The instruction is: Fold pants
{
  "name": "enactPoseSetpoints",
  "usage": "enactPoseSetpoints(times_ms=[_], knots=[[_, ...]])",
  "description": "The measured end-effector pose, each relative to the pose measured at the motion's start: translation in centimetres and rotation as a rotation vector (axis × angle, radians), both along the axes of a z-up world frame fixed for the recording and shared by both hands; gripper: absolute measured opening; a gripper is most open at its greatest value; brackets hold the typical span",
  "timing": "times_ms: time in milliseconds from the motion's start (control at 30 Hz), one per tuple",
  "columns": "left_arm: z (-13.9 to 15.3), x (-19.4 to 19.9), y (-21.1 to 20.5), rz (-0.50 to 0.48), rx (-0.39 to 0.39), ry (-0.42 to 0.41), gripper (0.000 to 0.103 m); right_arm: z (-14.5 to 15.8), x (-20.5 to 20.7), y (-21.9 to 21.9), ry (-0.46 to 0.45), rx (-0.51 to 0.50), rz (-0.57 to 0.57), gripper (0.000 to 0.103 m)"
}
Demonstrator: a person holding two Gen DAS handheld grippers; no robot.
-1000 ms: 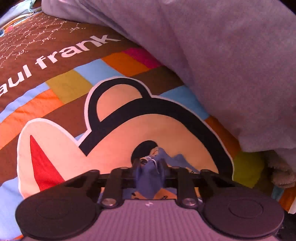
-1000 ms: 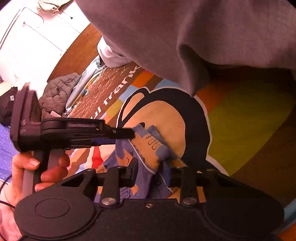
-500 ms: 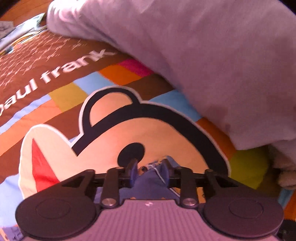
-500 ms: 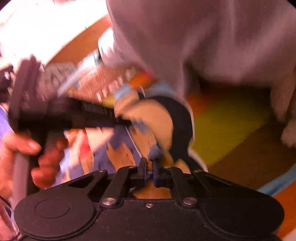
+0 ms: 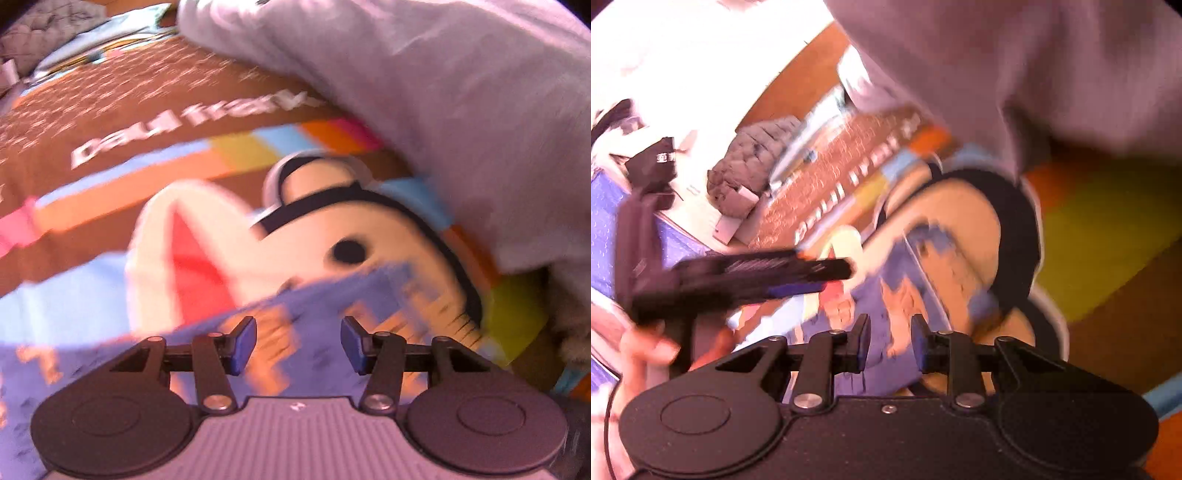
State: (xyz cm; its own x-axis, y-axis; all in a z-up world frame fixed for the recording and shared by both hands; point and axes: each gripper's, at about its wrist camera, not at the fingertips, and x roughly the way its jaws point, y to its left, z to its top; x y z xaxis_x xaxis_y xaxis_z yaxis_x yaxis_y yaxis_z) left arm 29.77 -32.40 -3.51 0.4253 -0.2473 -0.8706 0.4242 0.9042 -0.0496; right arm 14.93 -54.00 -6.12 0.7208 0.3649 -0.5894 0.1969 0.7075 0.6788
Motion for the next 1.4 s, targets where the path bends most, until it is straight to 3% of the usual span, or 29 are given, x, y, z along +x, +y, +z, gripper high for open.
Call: enactPoseSetpoints(times_ms=[33,100,233,267,367,467,567,700,767,867,1000,1067,1200,1300,1400], knots=[[-0.7,-0.2,0.8,0.019,0.061,-0.011,0.056,-0.3,0.3,0.1,0.036,-0.039,-0.013,0.027],[-2.4,-0.2,2.6,0.073,0.152,0.005,0.058,-0.5,0.7,0.1,0.079,-0.102,-0.053,0.014],[-2.6,-0.1,7.4,0.188,0.106,0.010,0.063,0.0,0.7,0.0,0.113,-0.073,-0.133,0.016],[-2.3,-0.1,8.4,0.214,0.100,0.013,0.062,0.6,0.6,0.4,0.112,-0.101,-0.144,0.021],[-0.7,-0.3,12.3,0.275,0.092,0.032,0.064,2.2,0.9,3.1,0.060,-0.236,-0.119,0.052],[1.4,-0.6,17.9,0.346,0.094,-0.021,0.076,3.0,1.8,6.0,-0.016,-0.260,0.021,0.073],[3.1,-0.3,24.2,0.393,0.098,-0.122,0.084,2.4,3.1,9.4,-0.080,-0.204,0.162,0.079],[4.1,1.5,29.2,0.398,0.133,-0.158,0.085,1.7,3.8,15.4,-0.105,-0.237,0.313,0.084],[3.6,2.9,29.9,0.341,0.135,-0.129,0.084,1.3,4.4,18.7,-0.107,-0.311,0.410,0.084],[2.0,4.4,29.7,0.239,0.128,-0.084,0.071,1.1,4.2,21.8,-0.115,-0.333,0.475,0.084],[-1.4,5.7,27.5,0.151,0.241,-0.092,0.048,0.6,4.4,23.2,-0.099,-0.345,0.524,0.084],[-2.9,6.1,27.1,0.178,0.273,-0.113,0.056,0.2,4.8,22.7,-0.092,-0.308,0.515,0.084],[-3.8,5.7,27.1,0.218,0.317,-0.202,0.083,-0.4,5.0,21.4,-0.077,-0.222,0.496,0.084],[-3.3,5.5,28.2,0.263,0.283,-0.208,0.085,-0.6,5.1,20.0,-0.084,-0.126,0.459,0.081],[-1.9,4.0,28.6,0.371,0.254,-0.293,0.084,-0.2,4.8,16.3,-0.155,-0.042,0.269,0.080]])
